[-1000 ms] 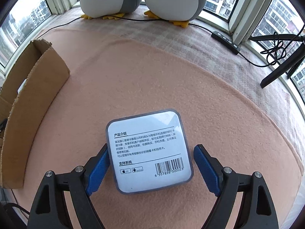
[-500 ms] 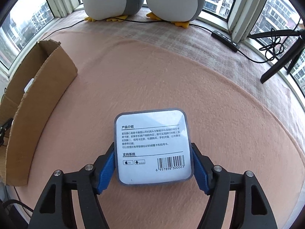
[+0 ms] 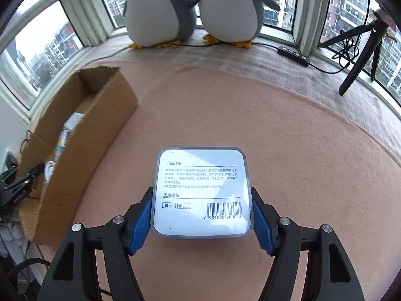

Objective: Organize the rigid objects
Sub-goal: 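Carry the white square box into the cardboard box and release it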

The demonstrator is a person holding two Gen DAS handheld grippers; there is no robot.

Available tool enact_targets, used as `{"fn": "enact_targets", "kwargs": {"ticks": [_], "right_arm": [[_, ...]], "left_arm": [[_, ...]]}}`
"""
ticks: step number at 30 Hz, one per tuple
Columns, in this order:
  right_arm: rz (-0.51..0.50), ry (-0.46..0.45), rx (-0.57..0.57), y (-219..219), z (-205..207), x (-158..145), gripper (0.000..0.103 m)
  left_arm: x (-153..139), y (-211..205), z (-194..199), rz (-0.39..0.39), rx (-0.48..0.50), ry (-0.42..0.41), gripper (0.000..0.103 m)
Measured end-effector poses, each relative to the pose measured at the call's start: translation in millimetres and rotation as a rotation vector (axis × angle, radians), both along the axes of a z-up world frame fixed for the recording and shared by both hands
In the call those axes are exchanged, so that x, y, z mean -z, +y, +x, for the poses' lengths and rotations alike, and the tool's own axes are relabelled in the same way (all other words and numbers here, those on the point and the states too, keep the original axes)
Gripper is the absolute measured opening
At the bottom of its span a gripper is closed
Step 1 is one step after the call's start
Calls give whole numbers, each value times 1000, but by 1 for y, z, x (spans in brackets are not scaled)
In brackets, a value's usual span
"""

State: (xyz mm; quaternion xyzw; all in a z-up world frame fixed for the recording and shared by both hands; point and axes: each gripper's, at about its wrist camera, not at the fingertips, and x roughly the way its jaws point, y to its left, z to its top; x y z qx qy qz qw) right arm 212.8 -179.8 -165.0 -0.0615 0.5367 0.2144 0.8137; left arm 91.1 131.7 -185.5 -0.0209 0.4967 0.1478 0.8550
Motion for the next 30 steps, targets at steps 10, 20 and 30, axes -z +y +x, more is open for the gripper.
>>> {"fn": "enact_targets", "kwargs": {"ticks": [10,20,30], "right_arm": [[55,-78,-50,30,-19,-38,66],[100,-121,-179,85,-34,-64,66],[90,-126,-278,141,-36,-61,66]], "left_arm": [[-1,-1,0,0,0,-1,36],[-1,-1,0,-1,-1,-1,36],[-1,-1,0,-1,-1,-1,36]]}}
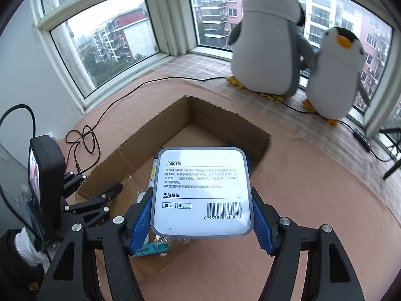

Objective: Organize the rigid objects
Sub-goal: 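Carry the white square box into the cardboard box and release it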

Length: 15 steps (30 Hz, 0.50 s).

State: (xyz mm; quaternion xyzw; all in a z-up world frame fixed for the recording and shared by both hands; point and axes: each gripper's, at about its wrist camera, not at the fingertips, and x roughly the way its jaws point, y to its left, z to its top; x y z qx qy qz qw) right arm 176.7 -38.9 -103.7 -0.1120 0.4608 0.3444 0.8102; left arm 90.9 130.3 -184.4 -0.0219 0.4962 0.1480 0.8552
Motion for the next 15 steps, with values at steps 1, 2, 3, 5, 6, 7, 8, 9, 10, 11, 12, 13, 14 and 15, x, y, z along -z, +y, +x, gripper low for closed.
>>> {"fn": "enact_targets", "kwargs": {"ticks": [1,2,3,5,6,7,8,9,10,11,12,13,14,15], "right_arm": [[-1,1,-5,5,1,1,66],[-3,2,-9,9,2,3,66],[-5,4,-12,13,3,4,66],[-7,12,-20,20,6,8,66],[-11,18,-24,24,7,10,66],[-14,20,-25,26,8,12,66],[-20,24,-29,29,9,14,66],[-25,25,-30,31,9,16,66],[-29,25,-31,33,9,17,66],[-34,26,-34,35,9,19,66],[-39,28,-36,37,10,21,66],[-42,30,-37,38,11,23,66],[-46,32,-37,40,12,25,66],[-53,33,-38,42,12,27,66]], "left_arm": [[0,0,0,0,0,0,36],[0,0,0,0,1,0,36],[0,0,0,0,1,0,36],[0,0,0,-1,0,0,36],[-1,0,0,-1,-1,-1,36],[-1,0,0,0,-1,-1,36],[-1,0,0,0,-1,-1,36],[-1,0,1,-1,-1,-1,36],[-1,-1,1,-1,-2,-1,36],[-1,-1,1,-1,-2,-1,36],[-1,-1,2,-1,-2,-1,36],[-1,0,1,-1,-2,-1,36],[-1,-1,1,-1,-2,-1,36],[-1,0,1,-1,-1,-1,36]]}}
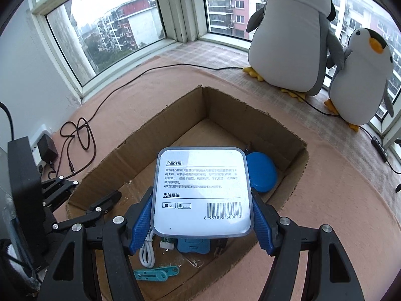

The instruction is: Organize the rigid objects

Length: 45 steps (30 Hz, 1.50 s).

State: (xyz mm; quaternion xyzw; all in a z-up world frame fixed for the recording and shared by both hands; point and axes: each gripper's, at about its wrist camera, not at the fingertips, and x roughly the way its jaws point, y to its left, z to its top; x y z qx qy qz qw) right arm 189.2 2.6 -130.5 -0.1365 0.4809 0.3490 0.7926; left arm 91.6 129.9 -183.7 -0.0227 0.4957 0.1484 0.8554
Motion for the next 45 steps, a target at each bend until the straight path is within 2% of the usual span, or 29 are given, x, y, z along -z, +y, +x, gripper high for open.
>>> {"fn": "enact_targets", "kwargs": {"ticks": [19,23,25,45], "right_arm": [[-59,6,-14,10,3,15,67],[-55,-4,-6,8,2,11,68],[-53,-8,-6,7,1,9,71],[7,-55,45,-22,-32,-19,72]], "left_arm": [[1,0,0,-2,0,-1,36],[1,0,0,-3,0,-1,36],[1,0,0,-3,0,-1,36],[1,0,-1,-1,-1,1,36]]}}
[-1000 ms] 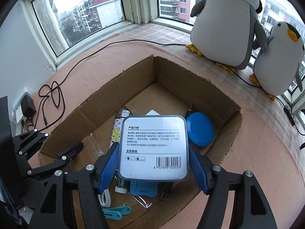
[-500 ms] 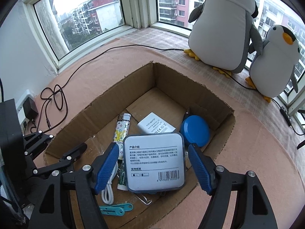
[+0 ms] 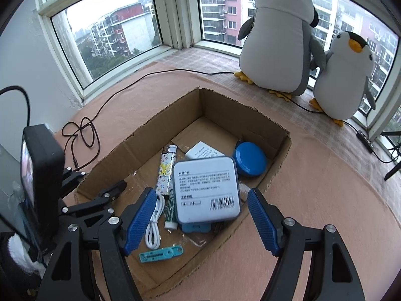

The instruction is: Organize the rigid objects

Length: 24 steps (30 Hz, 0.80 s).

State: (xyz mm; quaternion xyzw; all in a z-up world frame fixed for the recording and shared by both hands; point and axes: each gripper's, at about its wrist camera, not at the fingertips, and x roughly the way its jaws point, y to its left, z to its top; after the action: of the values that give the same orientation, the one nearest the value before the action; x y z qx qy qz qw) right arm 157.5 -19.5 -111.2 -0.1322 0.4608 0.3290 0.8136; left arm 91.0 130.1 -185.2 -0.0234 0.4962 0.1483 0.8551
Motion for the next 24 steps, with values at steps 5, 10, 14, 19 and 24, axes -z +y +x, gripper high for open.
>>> {"fn": "enact_targets", "kwargs": {"ticks": [5,10,14,19,24], "right_arm": [[22,5,23,-10,-13,-4,72],[67,25,66,-25,-22,-9,72],[87,15,95,-36,-31,-14,72],[118,-7,135,-49,-42,-25,72],[159,-20,174,-62,-50,-41,72]], "left_arm": [[-1,0,-3,2,3,5,37],[-2,-1,-5,4,8,12,38],[-7,-2,-8,11,7,4,38],[-23,-6,-13,35,14,-33,38],[-46,-11,-22,37,24,-76,41]]}}
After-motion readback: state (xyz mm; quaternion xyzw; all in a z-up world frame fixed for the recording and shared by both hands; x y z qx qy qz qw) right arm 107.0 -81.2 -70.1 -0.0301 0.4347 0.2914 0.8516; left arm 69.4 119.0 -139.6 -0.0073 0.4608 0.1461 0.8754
